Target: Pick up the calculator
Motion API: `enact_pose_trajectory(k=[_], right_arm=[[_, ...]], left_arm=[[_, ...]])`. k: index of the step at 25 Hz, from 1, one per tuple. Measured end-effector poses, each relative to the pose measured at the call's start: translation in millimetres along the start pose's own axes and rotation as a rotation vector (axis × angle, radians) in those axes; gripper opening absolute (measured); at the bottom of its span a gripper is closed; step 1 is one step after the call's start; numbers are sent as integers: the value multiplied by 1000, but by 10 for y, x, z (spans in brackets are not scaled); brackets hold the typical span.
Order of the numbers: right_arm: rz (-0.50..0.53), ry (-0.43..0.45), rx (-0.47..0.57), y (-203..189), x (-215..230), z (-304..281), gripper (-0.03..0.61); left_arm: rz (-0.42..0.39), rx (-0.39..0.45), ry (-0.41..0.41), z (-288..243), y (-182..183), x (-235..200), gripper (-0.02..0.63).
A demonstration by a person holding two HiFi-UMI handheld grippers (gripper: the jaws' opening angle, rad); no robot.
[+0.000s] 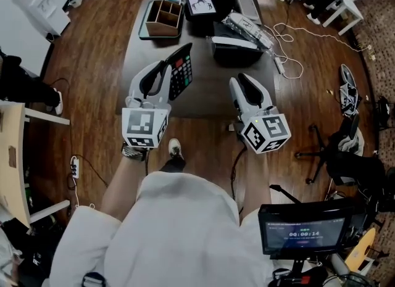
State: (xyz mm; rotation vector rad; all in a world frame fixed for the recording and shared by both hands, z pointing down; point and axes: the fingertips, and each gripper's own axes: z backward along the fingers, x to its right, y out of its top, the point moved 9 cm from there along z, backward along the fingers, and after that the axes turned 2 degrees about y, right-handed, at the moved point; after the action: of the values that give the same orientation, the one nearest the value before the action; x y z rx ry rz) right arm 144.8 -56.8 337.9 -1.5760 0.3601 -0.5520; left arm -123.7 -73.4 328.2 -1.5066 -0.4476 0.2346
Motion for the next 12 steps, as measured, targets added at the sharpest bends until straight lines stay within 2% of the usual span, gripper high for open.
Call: enact_pose_trajectory(k=[7, 12], right_arm=[[23, 46, 21, -26, -163, 943, 94], [19, 63, 5, -82, -297, 1404, 94]], left_arm=[[-4, 16, 71, 752, 38, 658, 54], [5, -3, 84, 1218, 43, 1001, 54]])
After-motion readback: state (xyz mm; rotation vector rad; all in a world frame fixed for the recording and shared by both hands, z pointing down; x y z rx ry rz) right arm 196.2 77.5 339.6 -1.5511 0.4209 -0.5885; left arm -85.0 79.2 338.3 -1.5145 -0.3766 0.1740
